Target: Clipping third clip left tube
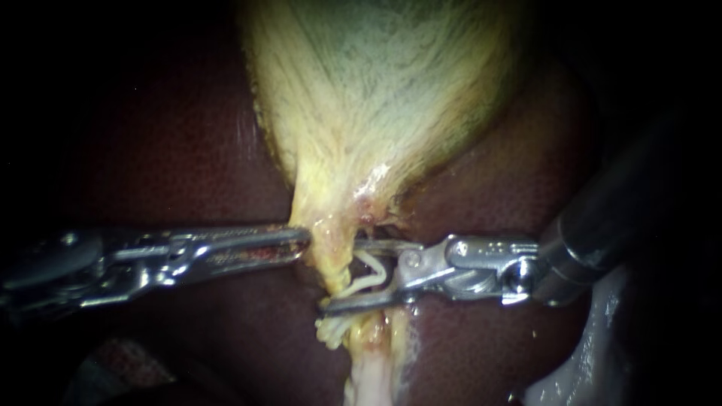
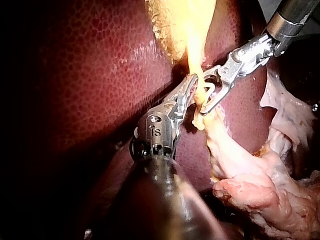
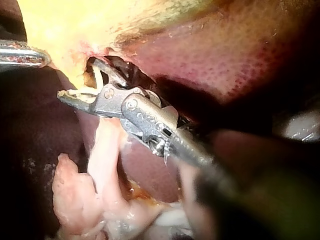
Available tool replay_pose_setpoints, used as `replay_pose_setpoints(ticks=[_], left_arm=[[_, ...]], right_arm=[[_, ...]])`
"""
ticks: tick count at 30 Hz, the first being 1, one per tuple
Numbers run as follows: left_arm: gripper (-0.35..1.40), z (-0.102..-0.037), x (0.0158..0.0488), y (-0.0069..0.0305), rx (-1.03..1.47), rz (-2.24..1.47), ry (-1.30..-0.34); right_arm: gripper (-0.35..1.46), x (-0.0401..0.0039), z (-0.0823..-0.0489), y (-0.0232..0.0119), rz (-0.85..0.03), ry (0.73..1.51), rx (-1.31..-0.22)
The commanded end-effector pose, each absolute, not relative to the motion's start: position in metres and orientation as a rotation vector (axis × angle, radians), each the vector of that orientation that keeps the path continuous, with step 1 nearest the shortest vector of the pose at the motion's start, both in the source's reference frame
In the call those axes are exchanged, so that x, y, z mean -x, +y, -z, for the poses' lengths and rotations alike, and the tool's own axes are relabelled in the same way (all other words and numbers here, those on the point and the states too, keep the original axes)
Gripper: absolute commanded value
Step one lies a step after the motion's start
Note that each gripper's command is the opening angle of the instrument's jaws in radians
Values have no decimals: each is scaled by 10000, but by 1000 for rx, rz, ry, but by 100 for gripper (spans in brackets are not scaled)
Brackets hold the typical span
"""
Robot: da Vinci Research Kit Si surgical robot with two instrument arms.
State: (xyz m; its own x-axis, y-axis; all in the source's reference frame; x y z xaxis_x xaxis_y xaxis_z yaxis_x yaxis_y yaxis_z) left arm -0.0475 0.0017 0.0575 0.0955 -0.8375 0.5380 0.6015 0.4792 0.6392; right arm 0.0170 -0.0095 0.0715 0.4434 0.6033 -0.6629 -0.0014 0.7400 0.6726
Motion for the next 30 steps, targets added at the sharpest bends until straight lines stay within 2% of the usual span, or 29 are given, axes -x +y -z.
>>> replay_pose_setpoints(ticks=[1, 9, 13, 23, 30], left_arm=[[-35, -576, 476, 17, -286, 1088, -1006], [-35, -576, 478, 17, -284, 1082, -1007], [-35, -577, 479, 17, -284, 1082, -1007], [-35, -578, 481, 17, -285, 1080, -1008], [-35, -579, 483, 17, -287, 1079, -1009]], right_arm=[[59, -172, -714, -96, -406, 1058, -663], [54, -179, -701, -101, -402, 1052, -723], [51, -181, -696, -99, -373, 1052, -774], [48, -177, -675, -79, -381, 1071, -773], [42, -176, -674, -76, -383, 1071, -772]])
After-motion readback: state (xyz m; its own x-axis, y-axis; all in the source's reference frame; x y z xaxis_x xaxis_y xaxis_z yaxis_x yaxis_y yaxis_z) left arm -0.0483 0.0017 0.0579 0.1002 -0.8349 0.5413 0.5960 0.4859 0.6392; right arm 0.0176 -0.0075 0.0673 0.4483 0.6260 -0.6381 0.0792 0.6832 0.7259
